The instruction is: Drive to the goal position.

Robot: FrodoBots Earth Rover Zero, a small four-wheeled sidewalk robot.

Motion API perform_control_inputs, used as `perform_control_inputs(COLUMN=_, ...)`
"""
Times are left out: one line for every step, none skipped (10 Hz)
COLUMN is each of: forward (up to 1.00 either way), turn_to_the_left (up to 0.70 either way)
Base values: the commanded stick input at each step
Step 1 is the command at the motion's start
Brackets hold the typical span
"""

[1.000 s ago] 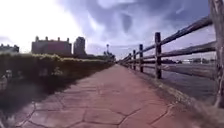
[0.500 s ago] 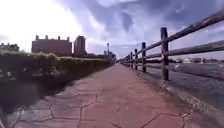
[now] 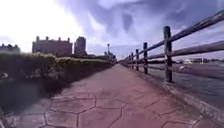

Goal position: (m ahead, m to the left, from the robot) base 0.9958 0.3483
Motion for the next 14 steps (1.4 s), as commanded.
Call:
perform_control_inputs(forward=0.70, turn_to_the_left=0.06)
perform_control_inputs(forward=0.70, turn_to_the_left=0.06)
perform_control_inputs(forward=0.70, turn_to_the_left=0.06)
perform_control_inputs(forward=0.70, turn_to_the_left=0.06)
perform_control_inputs(forward=0.70, turn_to_the_left=0.06)
perform_control_inputs(forward=0.70, turn_to_the_left=0.06)
perform_control_inputs(forward=0.70, turn_to_the_left=0.06)
perform_control_inputs(forward=0.70, turn_to_the_left=0.06)
perform_control_inputs(forward=0.70, turn_to_the_left=0.06)
perform_control_inputs(forward=0.70, turn_to_the_left=0.06)
perform_control_inputs(forward=0.70, turn_to_the_left=0.06)
perform_control_inputs(forward=0.70, turn_to_the_left=0.06)
perform_control_inputs(forward=0.70, turn_to_the_left=0.06)
perform_control_inputs(forward=0.70, turn_to_the_left=0.06)
